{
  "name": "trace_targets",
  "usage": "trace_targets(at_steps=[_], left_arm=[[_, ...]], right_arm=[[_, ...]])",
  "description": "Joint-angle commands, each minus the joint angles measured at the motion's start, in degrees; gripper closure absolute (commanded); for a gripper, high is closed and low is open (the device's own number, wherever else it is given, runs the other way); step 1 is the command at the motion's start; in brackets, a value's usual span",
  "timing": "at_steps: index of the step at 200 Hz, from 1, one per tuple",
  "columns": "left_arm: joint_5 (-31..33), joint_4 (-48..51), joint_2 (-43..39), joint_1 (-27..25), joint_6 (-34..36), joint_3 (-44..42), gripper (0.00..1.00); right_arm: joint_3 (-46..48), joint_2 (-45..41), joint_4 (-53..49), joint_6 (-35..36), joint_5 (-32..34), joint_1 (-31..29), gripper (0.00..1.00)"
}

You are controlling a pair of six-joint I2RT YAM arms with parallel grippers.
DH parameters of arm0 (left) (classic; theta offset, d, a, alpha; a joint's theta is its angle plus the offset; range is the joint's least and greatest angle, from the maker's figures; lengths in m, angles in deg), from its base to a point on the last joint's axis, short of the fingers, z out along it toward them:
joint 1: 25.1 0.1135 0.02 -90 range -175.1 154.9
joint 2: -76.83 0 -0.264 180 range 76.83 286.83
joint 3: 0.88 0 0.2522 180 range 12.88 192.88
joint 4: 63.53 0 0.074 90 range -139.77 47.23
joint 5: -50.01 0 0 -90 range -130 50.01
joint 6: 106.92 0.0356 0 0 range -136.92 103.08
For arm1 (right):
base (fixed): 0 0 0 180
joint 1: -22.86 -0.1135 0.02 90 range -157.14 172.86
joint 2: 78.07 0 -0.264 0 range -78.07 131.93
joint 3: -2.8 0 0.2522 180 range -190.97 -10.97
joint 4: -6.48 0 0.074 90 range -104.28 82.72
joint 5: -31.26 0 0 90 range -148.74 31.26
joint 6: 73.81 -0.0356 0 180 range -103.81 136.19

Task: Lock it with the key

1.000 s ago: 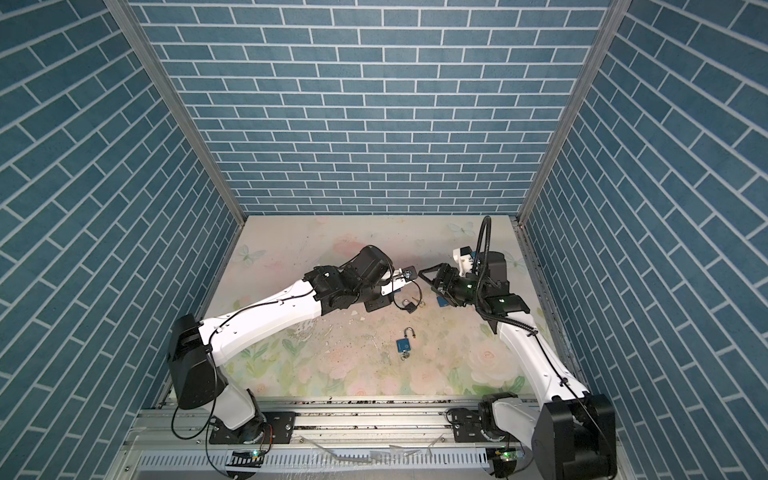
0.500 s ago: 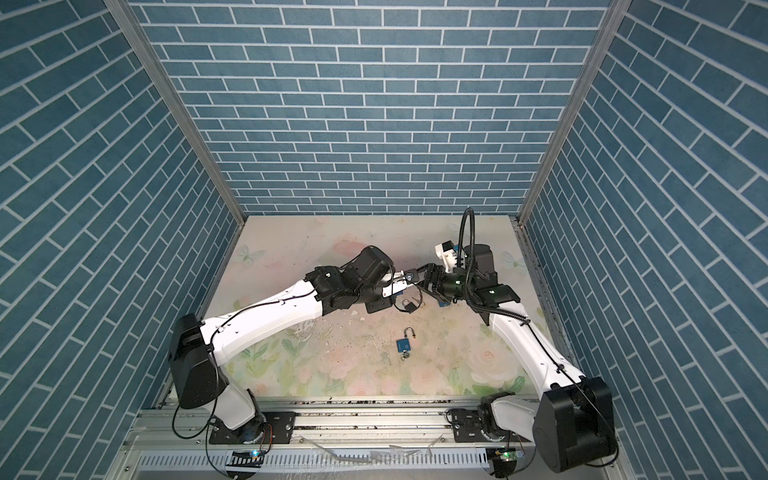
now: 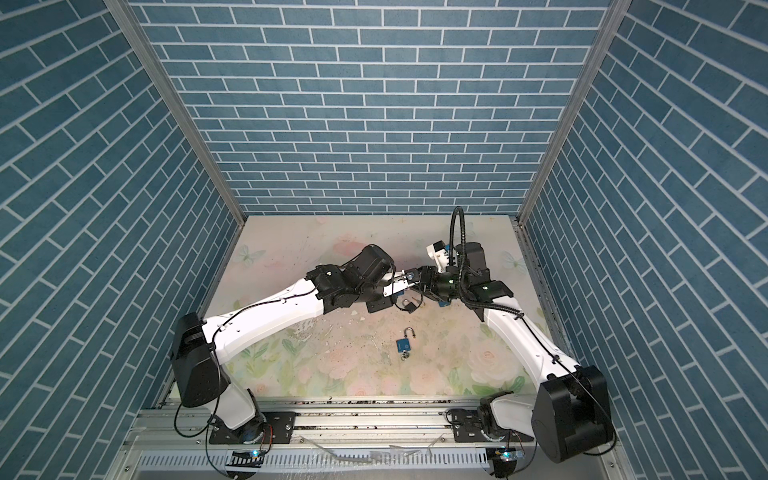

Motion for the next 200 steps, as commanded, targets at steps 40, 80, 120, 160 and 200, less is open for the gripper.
trace_targets(at_steps=[40, 80, 120, 160, 200], left_arm=[[-1.9, -2.0, 1.2, -0.7, 0.9, 3.6, 0.67], [-0.7, -2.1, 1.0, -0.7, 0.9, 3.2, 0.67], [0.7, -2.8, 0.6, -0.5, 0.8, 3.0, 0.67], [-0.4, -4.4, -1.1, 0.8, 0.0, 1.6, 0.67], [-1.4, -5.0, -1.8, 1.1, -0.5, 1.4, 0.68]], right_arm=[[-3.0, 2.6, -1.8, 4.2, -0.1, -3.0, 0.5], [-2.7, 0.3, -1.7, 4.5, 1.0, -3.1, 0.5], [0.1, -3.1, 0.8, 3.3, 1.9, -2.2, 0.49], [3.6, -6.9, 4.5, 0.9, 0.7, 0.1, 0.49], [5.6, -8.4, 6.1, 0.1, 0.0, 0.5, 0.49]])
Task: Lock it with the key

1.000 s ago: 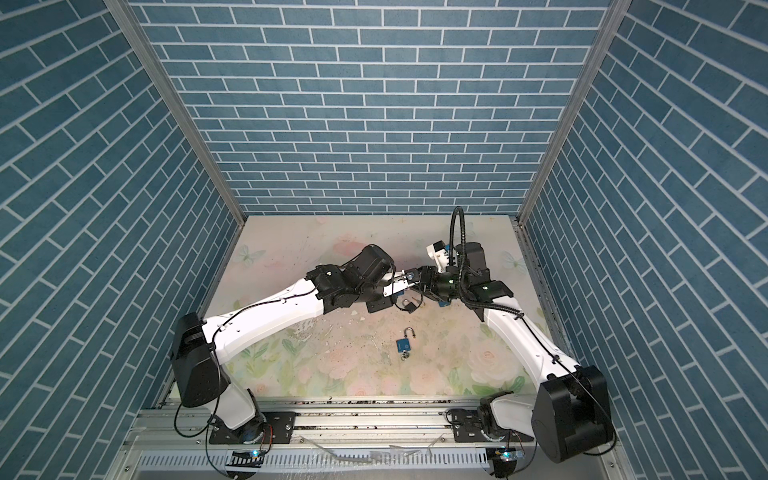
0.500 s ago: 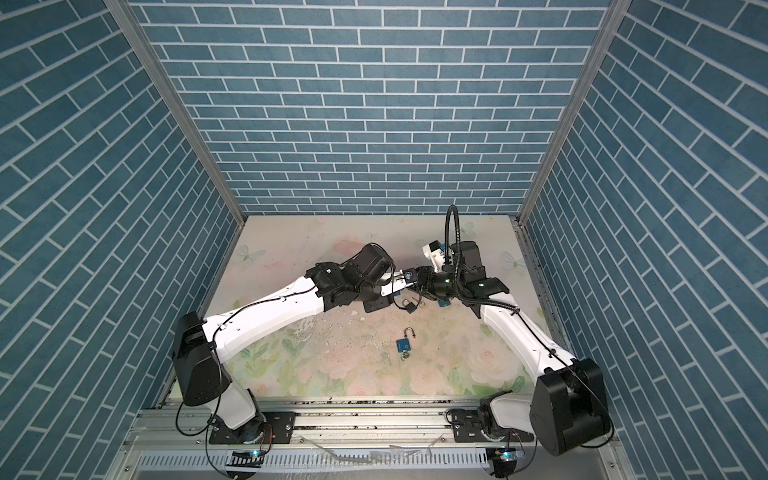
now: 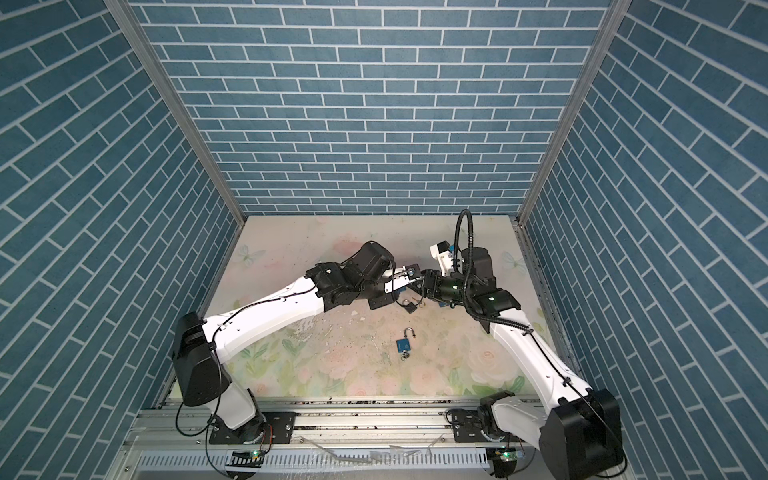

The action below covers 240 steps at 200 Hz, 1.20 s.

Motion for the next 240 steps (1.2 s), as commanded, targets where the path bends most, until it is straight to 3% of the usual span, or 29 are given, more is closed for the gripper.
trace_targets(at_steps=[1, 240], left_arm=[[-1.1, -2.9, -2.2, 0.4, -0.4, 0.5, 0.67], [-5.6, -5.8, -2.3, 0.4, -3.9, 2.0, 0.67]], right_arm=[[1.2, -1.2, 2.5, -1.1, -1.4, 0.2, 0.49], [5.5, 1.1, 15.2, -3.8, -2.8, 0.3, 0.61]])
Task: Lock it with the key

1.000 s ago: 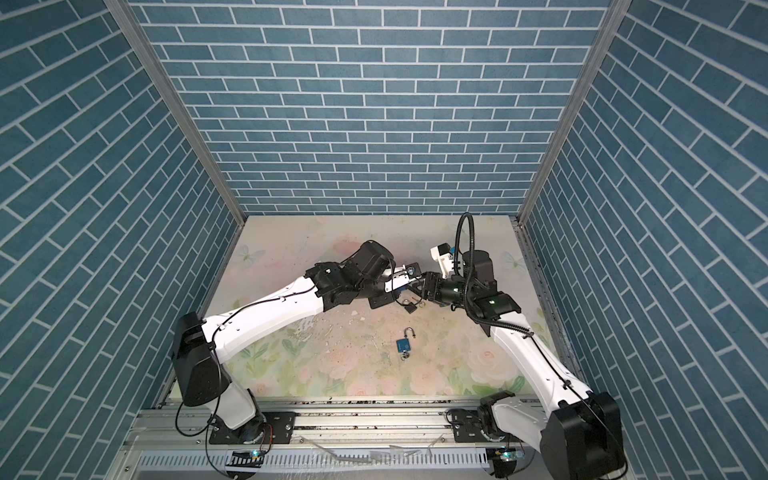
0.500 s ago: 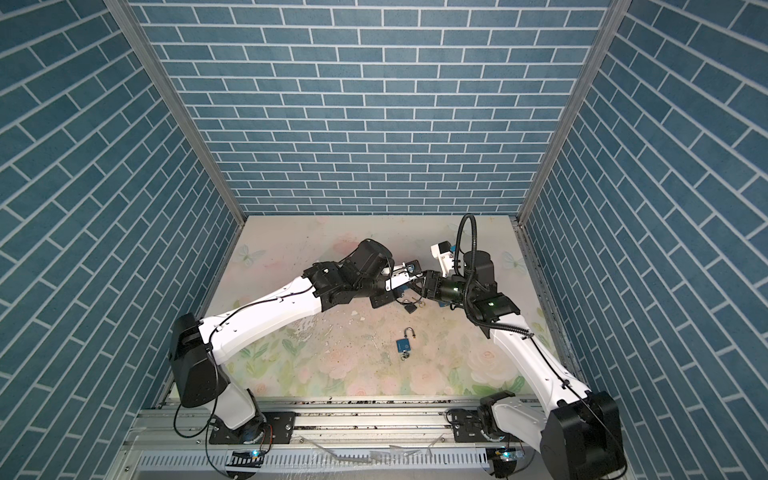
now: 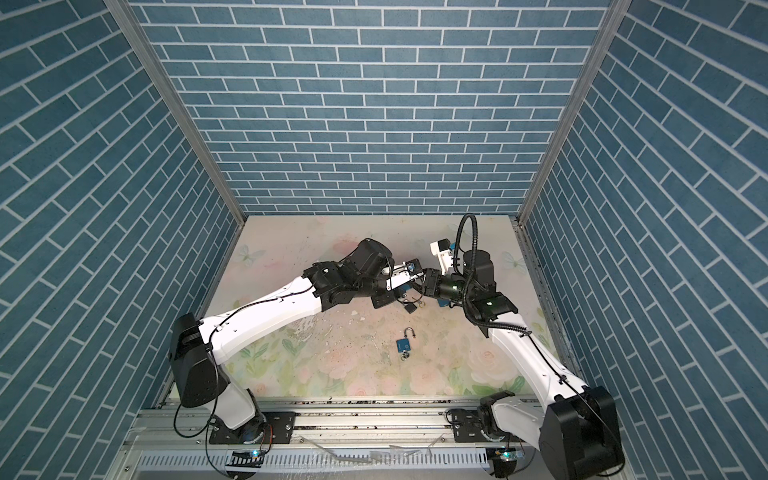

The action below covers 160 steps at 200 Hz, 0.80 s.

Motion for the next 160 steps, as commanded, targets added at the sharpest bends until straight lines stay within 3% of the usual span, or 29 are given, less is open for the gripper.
trace_targets(at_steps=[1, 160], left_arm=[[-0.5, -3.1, -1.5, 0.2, -0.8, 2.0, 0.67], [-1.8, -2.4, -0.5, 0.2, -0.9, 3.3, 0.67]], right_arm=[[1.2, 0.4, 2.6, -1.2, -1.3, 0.1, 0.61], [0.6, 1.5, 4.0, -1.4, -1.5, 0.1, 0.69]])
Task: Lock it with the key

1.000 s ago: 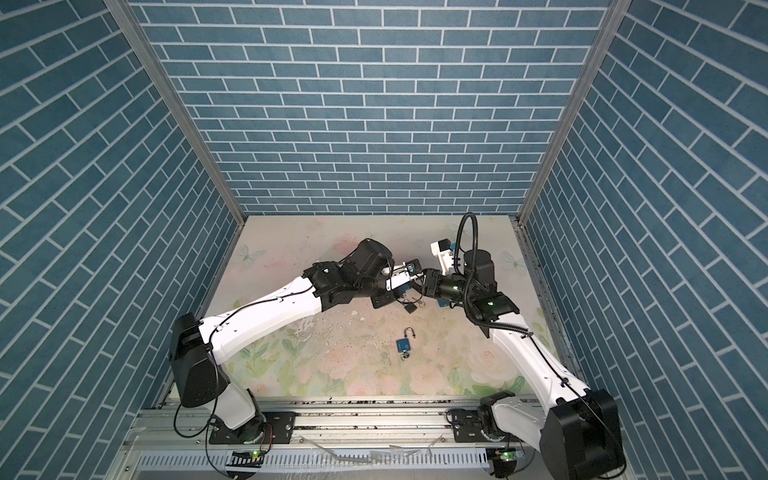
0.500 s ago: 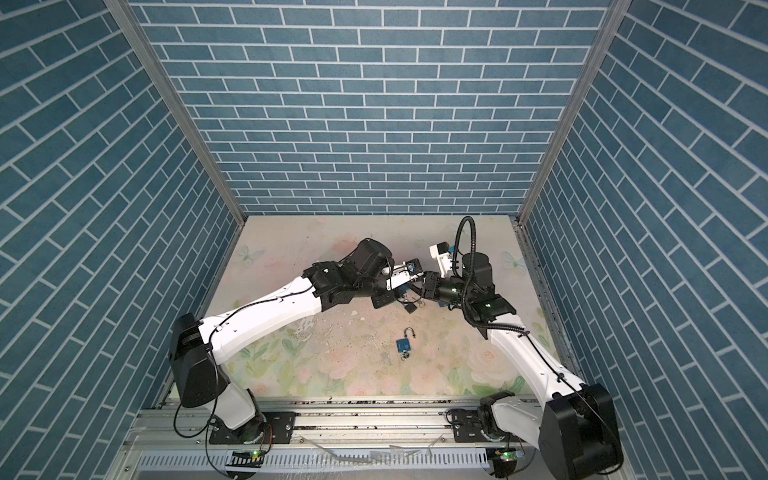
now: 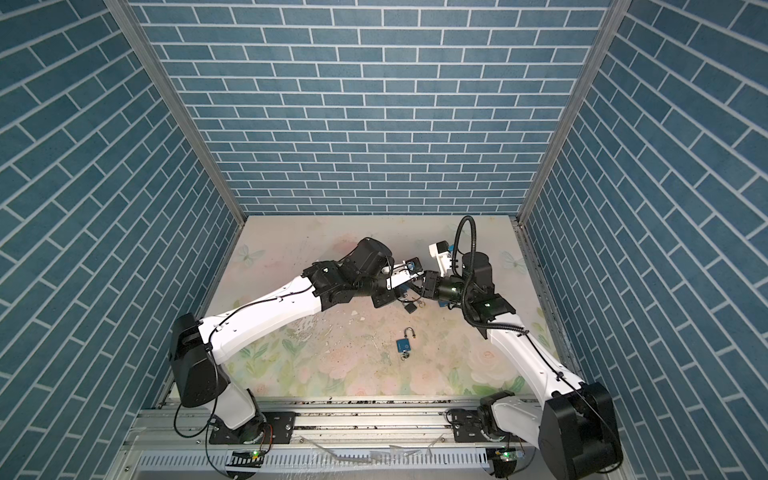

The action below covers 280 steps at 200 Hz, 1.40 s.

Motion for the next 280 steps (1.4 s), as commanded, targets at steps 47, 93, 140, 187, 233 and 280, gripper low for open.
trace_targets(at_steps=[47, 93, 140, 187, 233, 280], left_arm=[[-1.5, -2.2, -0.2, 0.2, -0.2, 3.3, 0.67], [-1.5, -2.2, -0.2, 0.2, -0.2, 3.6, 0.63], [-1.1, -3.4, -1.7, 0.2, -0.9, 1.7, 0.39], [0.8, -7.4, -7.2, 0.3, -4.1, -3.8, 0.22], [6.3, -10.1, -13.4, 2.7, -19.4, -9.1, 0.11], [-0.3, -13.7, -20.0, 7.6, -44.7, -17.8, 0.0]], right_arm=[[-0.6, 1.5, 1.7, -1.0, -0.8, 0.1, 0.84], [-0.8, 1.7, 1.9, -1.3, -0.5, 0.1, 1.0], [-1.4, 0.2, 2.4, -1.9, 2.6, 0.2, 1.0], [-1.3, -1.6, 3.3, -2.4, 8.3, 0.3, 1.0], [2.0, -4.5, 11.6, -6.8, 13.7, 1.0, 1.0], [6.5, -7.9, 23.3, -11.1, 14.5, 1.0, 1.0]])
